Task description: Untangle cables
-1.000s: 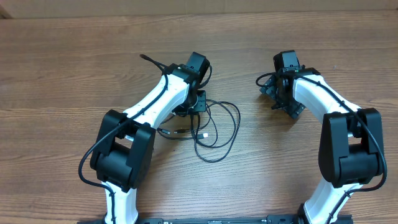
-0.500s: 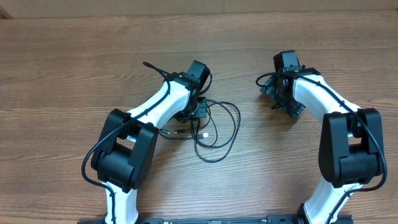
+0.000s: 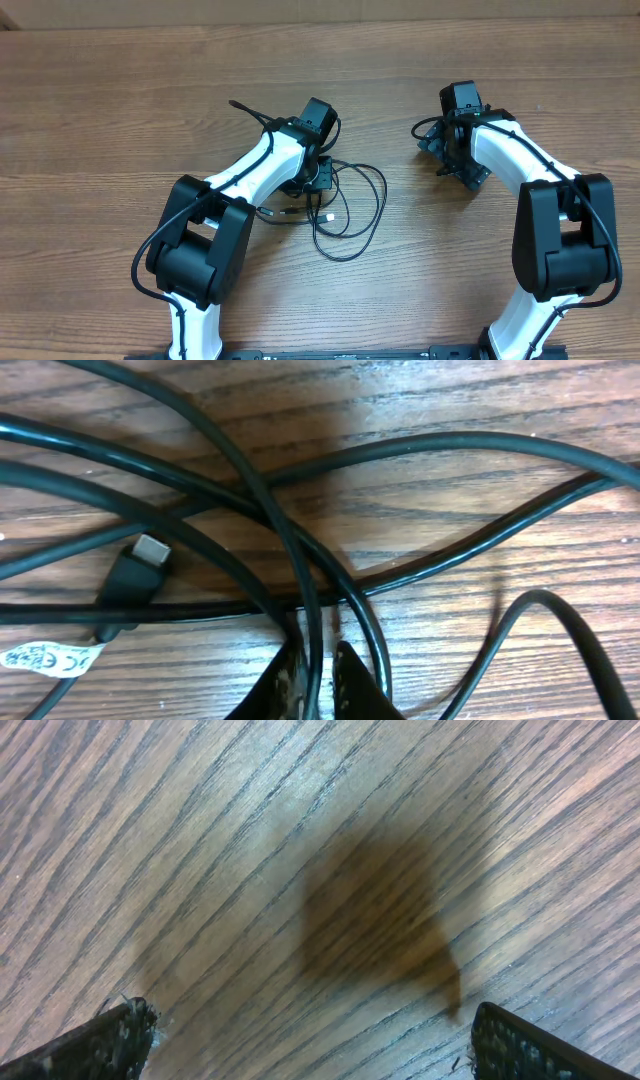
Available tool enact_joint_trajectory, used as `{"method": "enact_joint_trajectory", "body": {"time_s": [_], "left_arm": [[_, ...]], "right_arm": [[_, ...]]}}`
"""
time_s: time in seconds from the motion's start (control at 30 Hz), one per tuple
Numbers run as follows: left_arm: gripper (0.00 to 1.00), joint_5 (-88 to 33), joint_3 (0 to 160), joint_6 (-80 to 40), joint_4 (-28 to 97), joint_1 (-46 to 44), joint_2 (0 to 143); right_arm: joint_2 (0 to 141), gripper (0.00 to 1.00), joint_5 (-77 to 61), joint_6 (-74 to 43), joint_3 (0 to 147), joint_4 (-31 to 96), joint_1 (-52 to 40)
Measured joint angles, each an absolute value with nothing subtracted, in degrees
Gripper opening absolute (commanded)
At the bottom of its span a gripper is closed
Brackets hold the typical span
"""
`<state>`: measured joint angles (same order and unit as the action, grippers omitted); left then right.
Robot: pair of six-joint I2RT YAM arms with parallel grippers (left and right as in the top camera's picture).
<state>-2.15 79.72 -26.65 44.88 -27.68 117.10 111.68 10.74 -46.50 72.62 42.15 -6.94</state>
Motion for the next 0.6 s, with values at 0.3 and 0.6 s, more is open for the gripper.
{"method": "enact_joint_trajectory", "body": {"time_s": [0.3, 0.6], "left_arm": [[0.04, -2.3, 77.2, -26.8, 42.2, -27.8, 115.7], [0.04, -4.5, 79.5, -25.3, 49.8, -27.8, 115.7]], "right_arm": [[111.7, 1.00, 10.7, -46.5, 72.6, 42.2, -6.9], [111.7, 1.00, 10.7, -46.5, 72.6, 42.1, -6.9]]}}
